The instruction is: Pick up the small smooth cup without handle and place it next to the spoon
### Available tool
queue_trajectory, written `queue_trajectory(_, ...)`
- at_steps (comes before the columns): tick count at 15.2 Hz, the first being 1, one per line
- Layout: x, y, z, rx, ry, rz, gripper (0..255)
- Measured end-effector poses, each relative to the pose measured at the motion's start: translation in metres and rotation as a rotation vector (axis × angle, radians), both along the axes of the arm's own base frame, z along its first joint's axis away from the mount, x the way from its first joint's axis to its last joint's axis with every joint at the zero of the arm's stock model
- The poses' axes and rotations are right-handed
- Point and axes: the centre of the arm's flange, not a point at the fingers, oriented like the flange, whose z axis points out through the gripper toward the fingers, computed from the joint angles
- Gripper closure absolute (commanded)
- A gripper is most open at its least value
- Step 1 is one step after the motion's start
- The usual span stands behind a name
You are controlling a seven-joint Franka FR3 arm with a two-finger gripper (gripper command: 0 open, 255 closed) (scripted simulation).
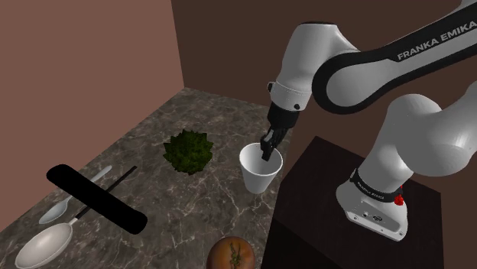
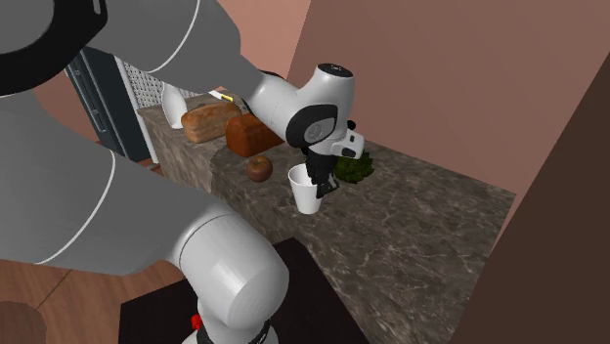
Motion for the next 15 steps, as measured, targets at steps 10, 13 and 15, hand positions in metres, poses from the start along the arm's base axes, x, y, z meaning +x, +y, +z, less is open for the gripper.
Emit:
queue_trajectory(10, -0.001, 0.000, 0.010, 0.000, 0.000, 0.000, 255)
queue_trajectory(13, 0.000, 0.000, 0.026, 0.000, 0.000, 0.000, 255)
queue_trajectory(15, 0.000, 0.000, 0.037, 0.000, 0.000, 0.000, 255)
